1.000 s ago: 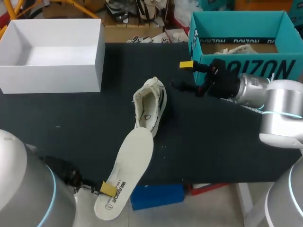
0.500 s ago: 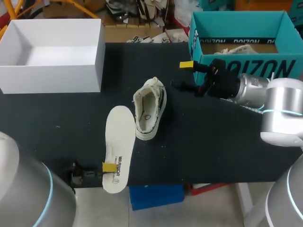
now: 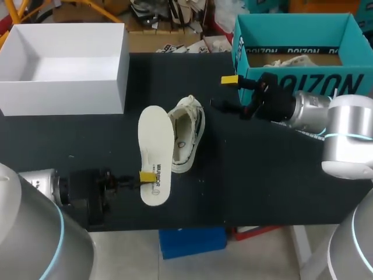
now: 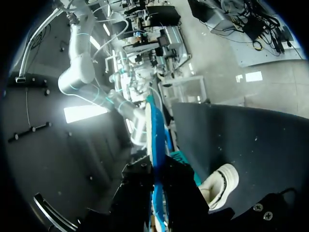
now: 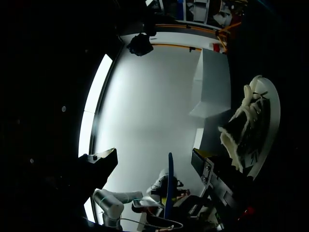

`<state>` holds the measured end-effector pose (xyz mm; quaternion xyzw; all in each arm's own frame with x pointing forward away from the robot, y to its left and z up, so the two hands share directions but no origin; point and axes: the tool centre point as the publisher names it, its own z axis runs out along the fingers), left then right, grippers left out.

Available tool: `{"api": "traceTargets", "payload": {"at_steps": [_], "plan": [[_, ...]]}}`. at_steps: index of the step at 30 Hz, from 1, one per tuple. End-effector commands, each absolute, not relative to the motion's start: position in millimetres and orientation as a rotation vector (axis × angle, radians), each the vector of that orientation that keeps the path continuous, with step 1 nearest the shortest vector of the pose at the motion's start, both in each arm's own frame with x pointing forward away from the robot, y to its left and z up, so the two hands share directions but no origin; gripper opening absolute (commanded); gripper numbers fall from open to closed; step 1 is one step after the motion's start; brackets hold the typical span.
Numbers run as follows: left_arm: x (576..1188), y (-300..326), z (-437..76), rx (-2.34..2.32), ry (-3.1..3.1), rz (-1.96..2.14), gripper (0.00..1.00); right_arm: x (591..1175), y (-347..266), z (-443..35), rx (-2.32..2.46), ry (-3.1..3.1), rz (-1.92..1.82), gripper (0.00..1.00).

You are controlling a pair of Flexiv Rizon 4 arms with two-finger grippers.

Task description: Take the shoe out of the shoebox, open the shoe tongue, remove and reinsert the insole, then place the shoe into the shoebox

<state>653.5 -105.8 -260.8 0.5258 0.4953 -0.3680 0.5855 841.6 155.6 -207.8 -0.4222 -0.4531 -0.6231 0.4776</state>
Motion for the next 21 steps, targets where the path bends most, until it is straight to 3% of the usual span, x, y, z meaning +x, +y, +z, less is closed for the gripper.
{"api": "traceTargets", "payload": {"at_steps": [1, 21], "plan": [[688, -108, -262, 1.288, 1.13, -0.903, 0.0, 841, 156, -209, -1.033, -1.106, -1.522, 1.0], [728, -118, -254, 1.346, 1.11, -0.937, 0.0, 841, 156, -209, -1.033, -1.106, -1.522, 1.0]]}}
